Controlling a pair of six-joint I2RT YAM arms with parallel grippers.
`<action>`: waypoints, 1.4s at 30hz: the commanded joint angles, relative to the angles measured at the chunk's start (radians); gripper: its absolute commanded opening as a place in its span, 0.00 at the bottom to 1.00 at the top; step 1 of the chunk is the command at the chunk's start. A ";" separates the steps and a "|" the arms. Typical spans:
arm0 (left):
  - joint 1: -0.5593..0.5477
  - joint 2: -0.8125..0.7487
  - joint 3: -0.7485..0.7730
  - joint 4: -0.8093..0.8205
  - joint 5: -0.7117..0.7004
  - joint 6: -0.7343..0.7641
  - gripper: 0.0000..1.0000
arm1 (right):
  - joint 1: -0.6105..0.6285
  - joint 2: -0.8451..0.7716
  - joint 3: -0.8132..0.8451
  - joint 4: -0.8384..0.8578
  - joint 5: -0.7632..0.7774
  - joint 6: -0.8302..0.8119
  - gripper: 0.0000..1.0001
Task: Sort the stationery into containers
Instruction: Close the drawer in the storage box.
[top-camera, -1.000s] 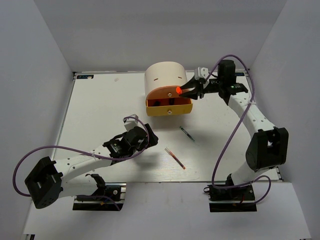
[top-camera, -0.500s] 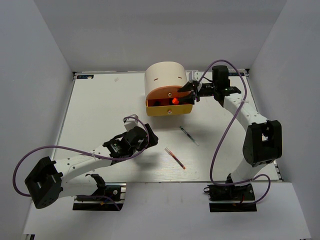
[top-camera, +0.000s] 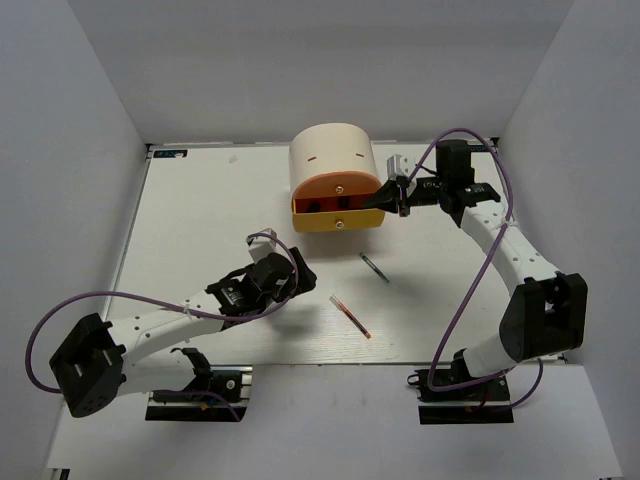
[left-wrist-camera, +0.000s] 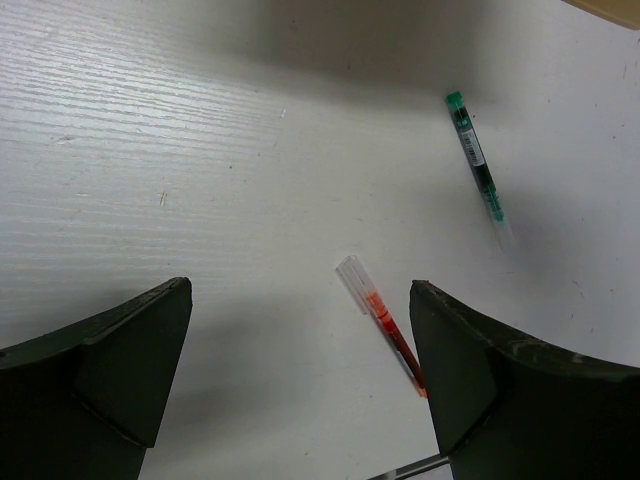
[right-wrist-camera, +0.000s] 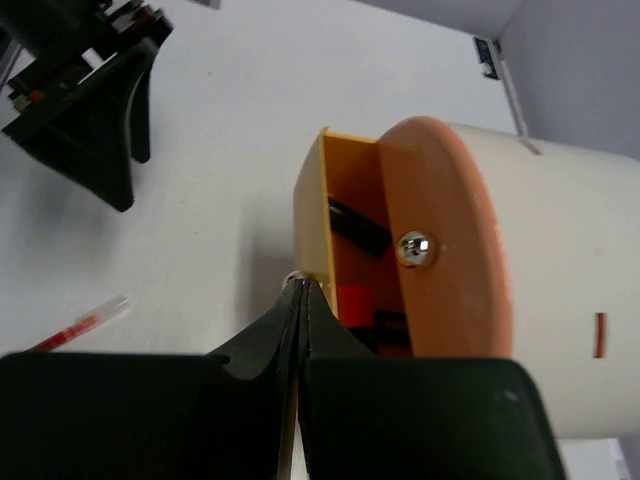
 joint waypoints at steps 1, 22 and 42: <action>0.006 -0.017 0.026 -0.001 -0.001 0.010 0.99 | 0.016 0.008 -0.005 -0.272 0.003 -0.188 0.00; 0.006 0.014 0.046 -0.001 0.008 0.010 0.99 | 0.146 0.149 -0.047 0.159 0.629 0.126 0.00; 0.006 0.014 0.046 -0.001 0.008 0.010 0.99 | 0.209 0.011 -0.247 0.428 0.746 0.235 0.00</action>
